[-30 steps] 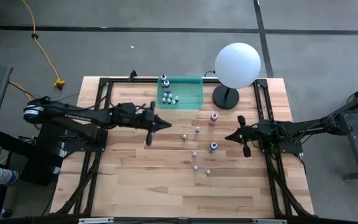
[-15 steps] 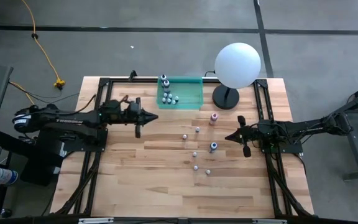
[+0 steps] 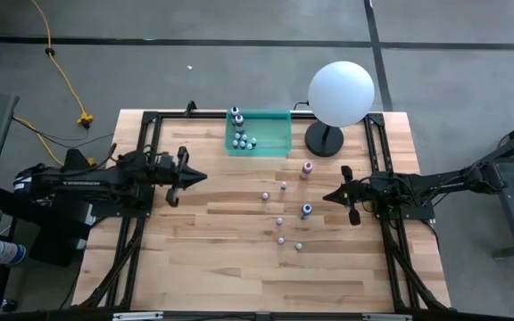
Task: Pick & Place food coloring
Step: Put the big pink food coloring bottle into the bin
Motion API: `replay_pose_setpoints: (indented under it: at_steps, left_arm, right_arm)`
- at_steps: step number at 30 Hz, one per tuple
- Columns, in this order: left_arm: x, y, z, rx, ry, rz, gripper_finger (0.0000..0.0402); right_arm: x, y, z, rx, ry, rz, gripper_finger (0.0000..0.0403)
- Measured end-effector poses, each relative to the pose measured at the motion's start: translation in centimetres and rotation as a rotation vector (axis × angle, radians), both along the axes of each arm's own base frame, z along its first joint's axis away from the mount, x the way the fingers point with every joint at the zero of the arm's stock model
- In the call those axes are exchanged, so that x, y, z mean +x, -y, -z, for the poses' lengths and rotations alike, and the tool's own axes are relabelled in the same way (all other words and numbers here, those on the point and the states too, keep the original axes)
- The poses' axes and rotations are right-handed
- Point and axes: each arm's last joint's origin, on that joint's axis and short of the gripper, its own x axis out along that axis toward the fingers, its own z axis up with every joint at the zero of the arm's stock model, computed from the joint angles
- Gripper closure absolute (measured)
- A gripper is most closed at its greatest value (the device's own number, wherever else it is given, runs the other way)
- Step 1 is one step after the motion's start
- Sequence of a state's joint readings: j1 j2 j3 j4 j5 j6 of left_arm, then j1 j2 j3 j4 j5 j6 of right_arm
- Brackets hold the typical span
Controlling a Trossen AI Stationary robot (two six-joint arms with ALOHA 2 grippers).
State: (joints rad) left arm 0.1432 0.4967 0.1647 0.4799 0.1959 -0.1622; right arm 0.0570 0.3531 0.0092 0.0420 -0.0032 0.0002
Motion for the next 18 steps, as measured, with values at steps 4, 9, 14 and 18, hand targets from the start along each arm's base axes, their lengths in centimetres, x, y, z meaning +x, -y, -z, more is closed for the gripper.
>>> replay_pose_setpoints:
  at_steps: [4, 9, 14, 18]
  left_arm:
    - [-1.1, 0.1, 0.1, -0.005, -0.026, -0.007, 0.0401]
    - [-2.4, 0.6, -0.3, -0.012, 0.014, -0.041, 0.0401]
    - [-3.2, 1.4, -0.2, -0.007, 0.012, -0.047, 0.0401]
    - [-3.5, 1.8, 0.5, 0.017, 0.038, -0.015, 0.0401]
  right_arm:
    - [0.0, 0.0, 0.0, 0.0, 0.0, 0.0, 0.0402]
    - [0.0, 0.0, 0.0, 0.0, 0.0, 0.0, 0.0402]
    - [0.0, 0.0, 0.0, 0.0, 0.0, 0.0, 0.0402]
    - [0.0, 0.0, 0.0, 0.0, 0.0, 0.0, 0.0402]
